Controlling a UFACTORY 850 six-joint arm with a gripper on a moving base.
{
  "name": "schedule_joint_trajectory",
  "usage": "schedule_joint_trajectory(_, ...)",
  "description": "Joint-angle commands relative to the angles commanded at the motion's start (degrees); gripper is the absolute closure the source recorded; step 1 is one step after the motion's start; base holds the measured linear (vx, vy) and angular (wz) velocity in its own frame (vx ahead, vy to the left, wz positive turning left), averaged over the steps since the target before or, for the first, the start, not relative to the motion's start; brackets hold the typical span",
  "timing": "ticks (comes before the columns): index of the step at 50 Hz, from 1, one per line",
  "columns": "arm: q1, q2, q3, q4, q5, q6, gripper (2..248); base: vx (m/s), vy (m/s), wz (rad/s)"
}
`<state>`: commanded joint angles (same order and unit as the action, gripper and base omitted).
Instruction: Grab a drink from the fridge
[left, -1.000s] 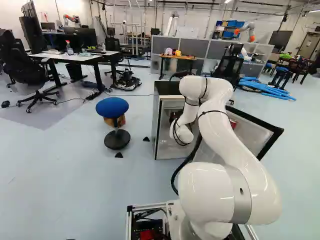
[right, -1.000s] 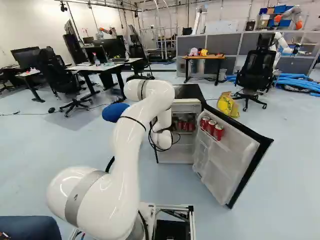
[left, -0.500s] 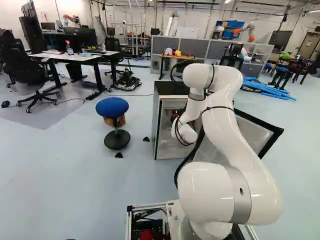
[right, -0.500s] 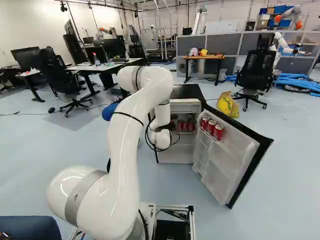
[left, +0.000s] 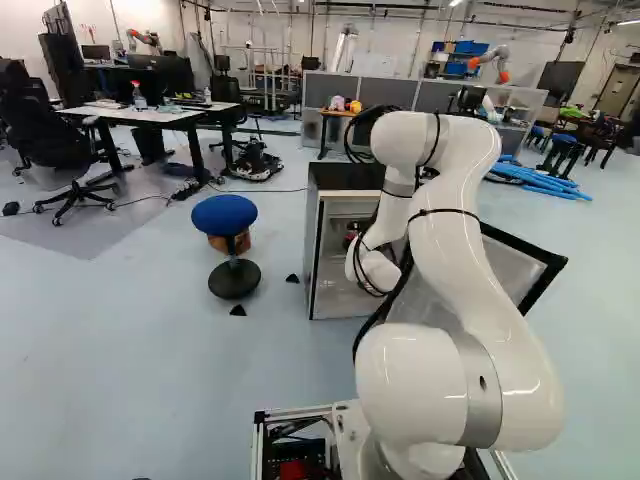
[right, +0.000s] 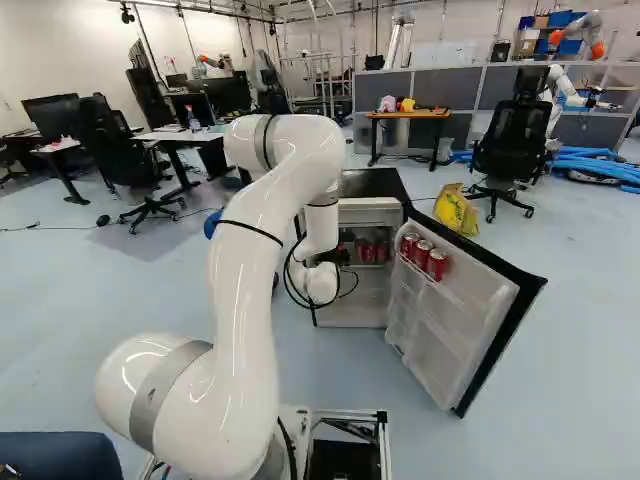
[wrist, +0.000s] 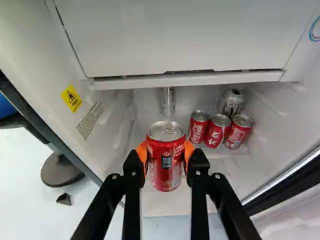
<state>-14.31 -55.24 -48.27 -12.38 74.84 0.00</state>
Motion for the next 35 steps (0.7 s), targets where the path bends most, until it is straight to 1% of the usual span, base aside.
schedule_joint_trajectory(11,-0.3,2.1,3.6,0.0,0.0,0.0,157,0.000,0.000,0.000)
schedule_joint_trajectory(27,-0.8,7.4,10.0,0.0,0.0,0.0,157,0.000,0.000,0.000)
schedule_joint_trajectory(29,-0.8,7.4,10.0,0.0,0.0,0.0,157,0.000,0.000,0.000)
schedule_joint_trajectory(35,-1.0,9.6,12.5,0.0,0.0,0.0,157,0.004,-0.001,0.001)
